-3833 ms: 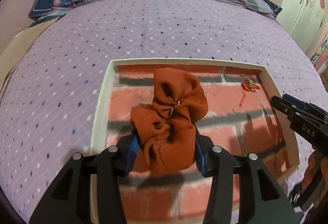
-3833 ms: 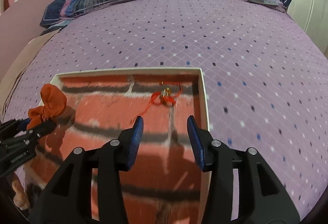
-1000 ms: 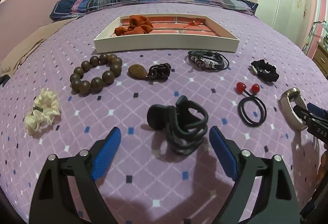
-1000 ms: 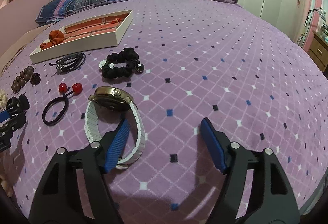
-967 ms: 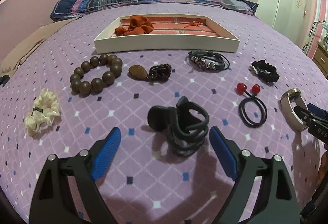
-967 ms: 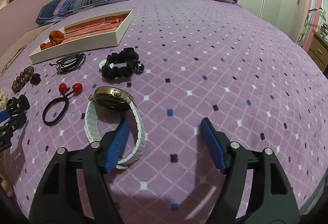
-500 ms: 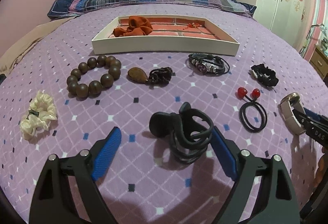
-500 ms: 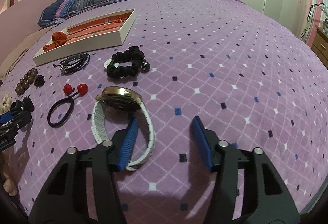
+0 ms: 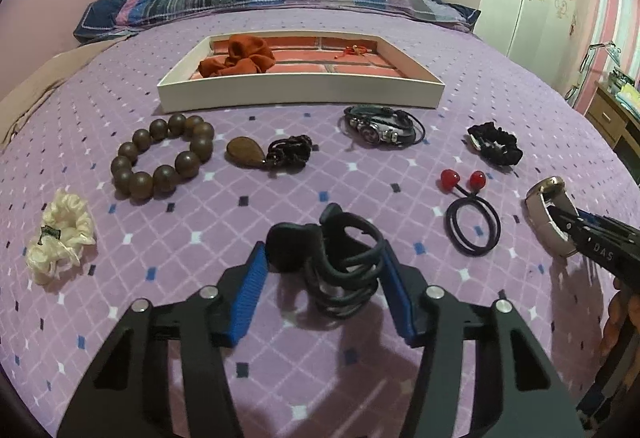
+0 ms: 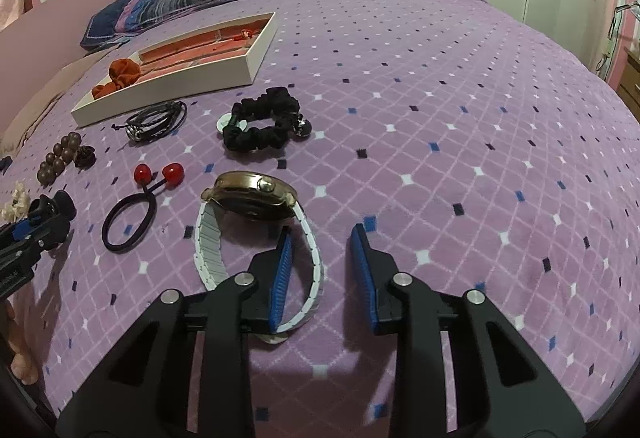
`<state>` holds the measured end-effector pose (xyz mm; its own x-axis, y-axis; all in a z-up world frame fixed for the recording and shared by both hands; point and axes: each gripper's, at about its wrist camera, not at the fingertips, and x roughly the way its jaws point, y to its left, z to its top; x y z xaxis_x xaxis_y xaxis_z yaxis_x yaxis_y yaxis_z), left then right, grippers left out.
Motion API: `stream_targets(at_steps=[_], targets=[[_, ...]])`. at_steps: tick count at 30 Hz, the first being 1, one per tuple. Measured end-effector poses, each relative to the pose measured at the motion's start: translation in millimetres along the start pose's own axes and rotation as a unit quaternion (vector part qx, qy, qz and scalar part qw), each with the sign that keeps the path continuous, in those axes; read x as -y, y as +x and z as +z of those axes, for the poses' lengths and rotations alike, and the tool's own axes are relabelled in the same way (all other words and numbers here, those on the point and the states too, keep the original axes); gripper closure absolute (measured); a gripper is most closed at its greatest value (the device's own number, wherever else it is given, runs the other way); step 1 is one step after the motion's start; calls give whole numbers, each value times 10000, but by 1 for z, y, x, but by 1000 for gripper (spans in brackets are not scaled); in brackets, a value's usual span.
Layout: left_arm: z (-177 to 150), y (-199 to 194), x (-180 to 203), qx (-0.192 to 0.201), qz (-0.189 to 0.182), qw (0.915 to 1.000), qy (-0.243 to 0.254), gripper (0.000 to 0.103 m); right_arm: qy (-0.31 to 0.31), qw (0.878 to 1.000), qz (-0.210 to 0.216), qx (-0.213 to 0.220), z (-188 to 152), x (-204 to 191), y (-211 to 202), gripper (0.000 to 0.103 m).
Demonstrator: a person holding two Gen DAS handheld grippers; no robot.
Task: Organize jewelry
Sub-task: 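Grasp the black claw clip with the left tool while the right tool grasps the white watch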
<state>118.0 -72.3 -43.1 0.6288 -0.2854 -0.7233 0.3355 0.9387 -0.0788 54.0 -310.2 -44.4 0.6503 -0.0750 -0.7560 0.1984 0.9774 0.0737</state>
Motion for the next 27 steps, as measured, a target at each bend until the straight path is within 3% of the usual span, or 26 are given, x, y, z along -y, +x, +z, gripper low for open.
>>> stream_targets(at_steps=[9,13,27], targets=[[3,3,-2,-28,-35,10000,-80,49,1,10000,81,23,-1,-2,-1,82],[4,1,-3,-36,-46,10000,-73,49,55,9998,171,30,-2,-1,-4,90],[11,-20,-9,171,-46,9998,-98,49,126,9986,432,273,6,-5,-23,93]])
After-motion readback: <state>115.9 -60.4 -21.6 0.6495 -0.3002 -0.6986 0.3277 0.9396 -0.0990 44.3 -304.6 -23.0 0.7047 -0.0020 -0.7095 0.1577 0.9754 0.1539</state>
